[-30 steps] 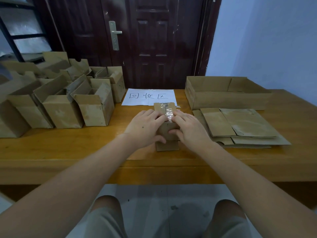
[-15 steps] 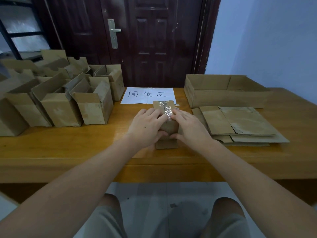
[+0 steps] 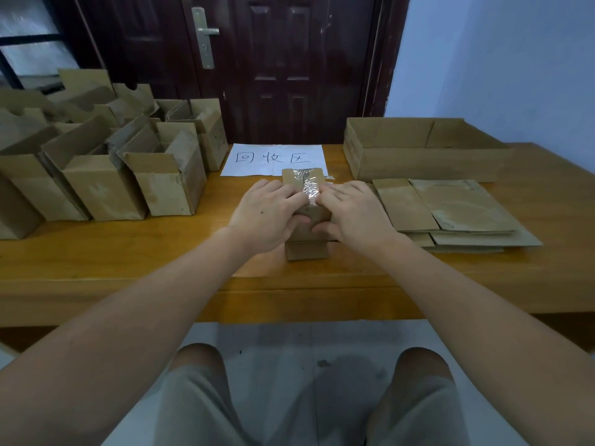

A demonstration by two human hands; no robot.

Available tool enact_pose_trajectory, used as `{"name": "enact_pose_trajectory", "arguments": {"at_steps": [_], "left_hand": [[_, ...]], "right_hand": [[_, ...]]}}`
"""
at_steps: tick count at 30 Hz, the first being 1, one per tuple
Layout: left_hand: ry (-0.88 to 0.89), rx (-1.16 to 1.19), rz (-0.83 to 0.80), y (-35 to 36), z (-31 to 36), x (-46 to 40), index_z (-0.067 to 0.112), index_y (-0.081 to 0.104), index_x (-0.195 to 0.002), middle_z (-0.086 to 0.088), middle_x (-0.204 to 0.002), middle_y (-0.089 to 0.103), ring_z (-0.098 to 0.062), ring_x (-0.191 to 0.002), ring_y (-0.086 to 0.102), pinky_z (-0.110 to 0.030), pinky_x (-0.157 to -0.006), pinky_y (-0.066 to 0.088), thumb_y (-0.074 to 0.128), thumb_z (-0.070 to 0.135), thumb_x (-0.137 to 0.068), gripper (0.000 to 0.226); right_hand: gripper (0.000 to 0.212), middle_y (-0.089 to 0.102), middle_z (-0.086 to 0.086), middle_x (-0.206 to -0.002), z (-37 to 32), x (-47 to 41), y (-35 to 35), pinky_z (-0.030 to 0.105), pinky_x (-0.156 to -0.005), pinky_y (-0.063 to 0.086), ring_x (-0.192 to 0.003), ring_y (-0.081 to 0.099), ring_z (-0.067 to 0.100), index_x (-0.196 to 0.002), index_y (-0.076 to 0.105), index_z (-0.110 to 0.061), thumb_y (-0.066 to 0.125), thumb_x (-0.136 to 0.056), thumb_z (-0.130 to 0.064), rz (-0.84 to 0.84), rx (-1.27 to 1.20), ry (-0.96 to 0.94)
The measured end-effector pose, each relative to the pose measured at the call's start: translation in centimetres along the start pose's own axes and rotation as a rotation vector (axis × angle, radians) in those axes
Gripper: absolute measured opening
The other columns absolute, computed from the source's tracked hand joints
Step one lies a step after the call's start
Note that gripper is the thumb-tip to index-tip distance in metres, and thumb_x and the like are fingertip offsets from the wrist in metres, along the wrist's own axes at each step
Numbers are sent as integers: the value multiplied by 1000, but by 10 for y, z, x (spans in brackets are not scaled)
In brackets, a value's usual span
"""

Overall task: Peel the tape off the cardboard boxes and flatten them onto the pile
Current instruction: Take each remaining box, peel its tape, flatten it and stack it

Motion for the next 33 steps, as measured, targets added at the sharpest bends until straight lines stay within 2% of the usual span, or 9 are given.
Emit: {"name": "enact_pose_trajectory", "arguments": {"at_steps": [5,8,12,16,21,27,31,33], "left_hand": [[-11,32,-24,-6,-1,-1,27,62,-118,4,-118,69,-21,-103,61,-36,-90,46,40,54,-101,39],[-25,68,-44,-13,-1,-2,27,61,-125,3,-120,69,-22,-106,62,-37,-92,46,51,53,-99,38],[-35,93,-127,-17,-3,6,28,52,-143,2,-143,60,-24,-131,55,-40,-109,40,69,49,-93,57],[-61,130,-130,-18,-4,7,27,49,-150,2,-156,49,-20,-144,43,-38,-117,31,68,42,-96,59],[-40,122,-111,-24,-4,3,28,57,-144,4,-147,58,-20,-135,54,-40,-110,37,64,42,-99,48],[-60,87,-64,-23,0,-3,28,69,-129,4,-126,72,-21,-116,65,-42,-101,45,59,48,-99,37],[-57,123,-60,-22,-1,-2,26,68,-130,3,-126,72,-22,-116,65,-42,-100,45,56,46,-100,38],[-63,136,-42,-21,1,0,24,67,-129,2,-125,72,-22,-116,65,-42,-100,45,57,45,-100,37]], "right_hand": [[47,71,8,-125,1,-1,0,44,-97,45,-121,64,27,-105,66,-12,81,-79,-48,14,-10,-20],[47,71,9,-125,1,0,-1,45,-98,46,-120,64,28,-107,66,-12,80,-80,-47,15,-30,-14],[47,73,7,-121,0,0,-2,45,-97,45,-114,66,29,-104,65,-13,83,-77,-48,16,-46,0],[48,73,7,-120,-1,1,-2,45,-96,46,-112,66,30,-100,65,-13,86,-73,-47,28,-67,17],[49,69,10,-129,-1,2,0,47,-99,46,-118,64,31,-105,66,-13,86,-74,-45,5,-115,48],[52,67,12,-133,-2,4,1,49,-101,46,-123,62,31,-111,66,-10,87,-75,-41,-2,-140,66],[47,67,12,-133,-4,3,-6,49,-102,45,-123,62,32,-112,67,-9,85,-79,-38,-11,-145,67],[49,64,11,-137,-3,1,-10,48,-105,43,-128,58,31,-118,66,-9,83,-82,-38,-52,-166,80]]}}
Point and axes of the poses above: each hand's wrist, its own x-axis away from the middle knuckle, its own y-axis out of the palm, z = x × y, the point moved 1 cm from there along -x, towards the middle knuckle
